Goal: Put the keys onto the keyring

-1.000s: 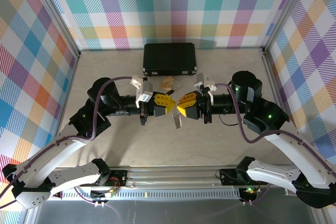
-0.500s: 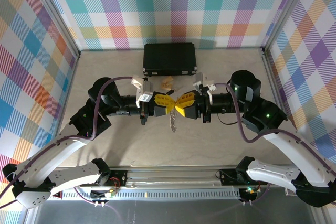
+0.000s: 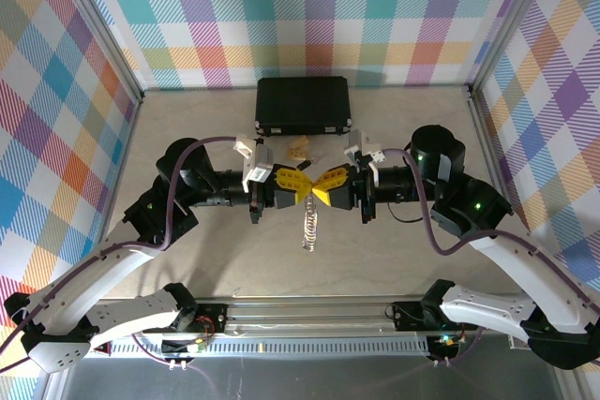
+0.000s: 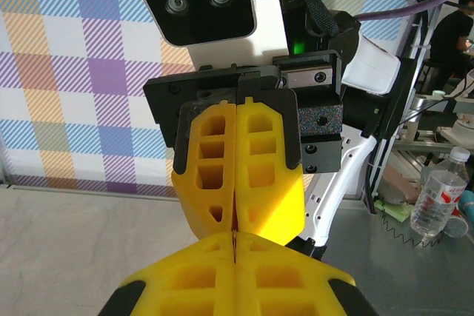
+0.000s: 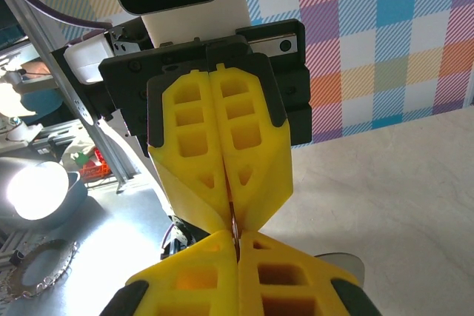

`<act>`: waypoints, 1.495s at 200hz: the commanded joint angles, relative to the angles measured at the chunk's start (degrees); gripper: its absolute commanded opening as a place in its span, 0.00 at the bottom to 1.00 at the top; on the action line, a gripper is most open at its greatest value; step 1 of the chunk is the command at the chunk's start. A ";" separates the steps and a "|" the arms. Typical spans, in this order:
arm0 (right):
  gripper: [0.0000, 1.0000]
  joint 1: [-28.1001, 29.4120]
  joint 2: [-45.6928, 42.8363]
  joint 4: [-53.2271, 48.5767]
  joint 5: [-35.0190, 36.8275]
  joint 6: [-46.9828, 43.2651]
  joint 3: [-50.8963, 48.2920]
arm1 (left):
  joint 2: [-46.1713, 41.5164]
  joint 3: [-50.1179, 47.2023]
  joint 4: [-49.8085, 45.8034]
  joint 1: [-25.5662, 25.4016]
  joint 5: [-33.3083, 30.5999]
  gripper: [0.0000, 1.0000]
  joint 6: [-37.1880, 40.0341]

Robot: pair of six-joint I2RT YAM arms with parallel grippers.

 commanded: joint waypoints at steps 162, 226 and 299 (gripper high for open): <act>0.00 0.81 -2.90 1.90 3.85 -1.97 -1.13 | -1.58 -0.78 -0.94 -0.22 -3.35 0.37 0.01; 0.00 0.79 -3.10 4.16 1.29 -4.98 -2.32 | -0.42 -0.16 -3.17 -0.22 -4.01 0.33 0.67; 0.00 0.83 -2.13 5.37 -0.74 -5.05 -2.59 | -0.27 -0.58 -3.34 -0.24 -3.94 0.22 0.30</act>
